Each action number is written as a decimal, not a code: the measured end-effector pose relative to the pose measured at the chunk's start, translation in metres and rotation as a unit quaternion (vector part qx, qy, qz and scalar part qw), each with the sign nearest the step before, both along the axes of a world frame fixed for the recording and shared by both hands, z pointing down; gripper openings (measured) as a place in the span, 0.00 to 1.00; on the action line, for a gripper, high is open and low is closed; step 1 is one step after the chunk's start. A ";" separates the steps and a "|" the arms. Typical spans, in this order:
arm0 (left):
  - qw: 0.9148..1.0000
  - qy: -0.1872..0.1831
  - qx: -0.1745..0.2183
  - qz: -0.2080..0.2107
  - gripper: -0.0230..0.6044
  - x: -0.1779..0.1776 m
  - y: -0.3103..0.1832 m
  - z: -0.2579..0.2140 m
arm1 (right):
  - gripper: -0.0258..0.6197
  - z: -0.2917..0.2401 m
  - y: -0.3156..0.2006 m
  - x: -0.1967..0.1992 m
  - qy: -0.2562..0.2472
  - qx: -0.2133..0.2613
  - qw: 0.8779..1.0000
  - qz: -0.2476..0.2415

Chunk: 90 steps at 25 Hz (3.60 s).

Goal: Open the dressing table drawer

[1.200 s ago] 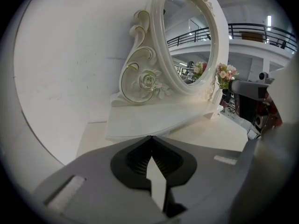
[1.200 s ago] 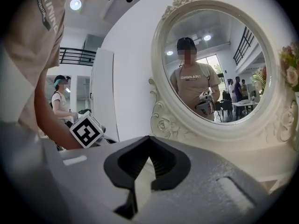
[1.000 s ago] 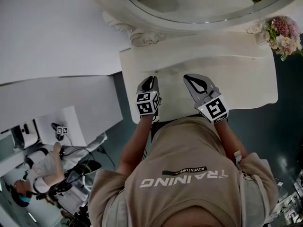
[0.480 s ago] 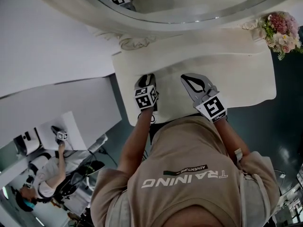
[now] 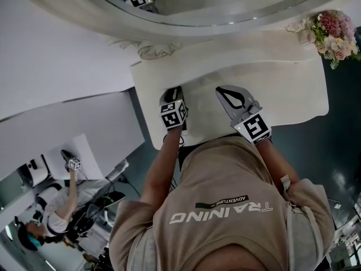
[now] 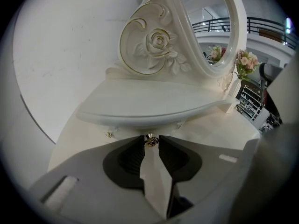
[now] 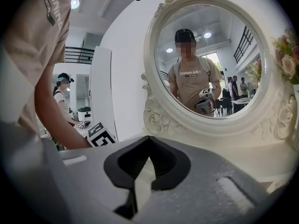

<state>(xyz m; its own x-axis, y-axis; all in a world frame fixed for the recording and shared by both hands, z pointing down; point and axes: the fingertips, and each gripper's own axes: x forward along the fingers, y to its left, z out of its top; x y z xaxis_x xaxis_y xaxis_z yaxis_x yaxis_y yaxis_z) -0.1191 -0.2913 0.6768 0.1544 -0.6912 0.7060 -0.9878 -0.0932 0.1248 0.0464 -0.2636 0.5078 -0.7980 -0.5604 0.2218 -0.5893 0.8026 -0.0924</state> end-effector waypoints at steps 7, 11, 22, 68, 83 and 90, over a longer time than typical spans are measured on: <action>1.000 0.000 -0.002 -0.001 0.22 0.001 0.005 0.001 | 0.04 0.002 0.008 -0.002 0.006 0.004 1.000 -0.007; 1.000 -0.001 -0.006 0.000 0.22 0.004 0.016 0.002 | 0.04 0.002 0.011 0.001 0.003 0.001 1.000 -0.001; 1.000 0.003 -0.012 0.004 0.22 0.010 0.036 0.004 | 0.04 0.000 0.016 0.000 0.004 0.003 1.000 0.000; 0.980 0.047 0.135 0.135 0.06 -0.020 0.090 -0.135 | 0.04 -0.025 0.064 -0.066 0.042 0.002 0.997 0.059; 0.950 0.081 0.278 0.120 0.06 -0.047 0.063 -0.279 | 0.04 -0.135 0.043 -0.092 0.008 0.102 0.994 0.035; 0.936 0.052 0.327 0.119 0.06 -0.039 0.054 -0.329 | 0.04 -0.173 0.032 -0.079 -0.006 0.132 0.991 0.033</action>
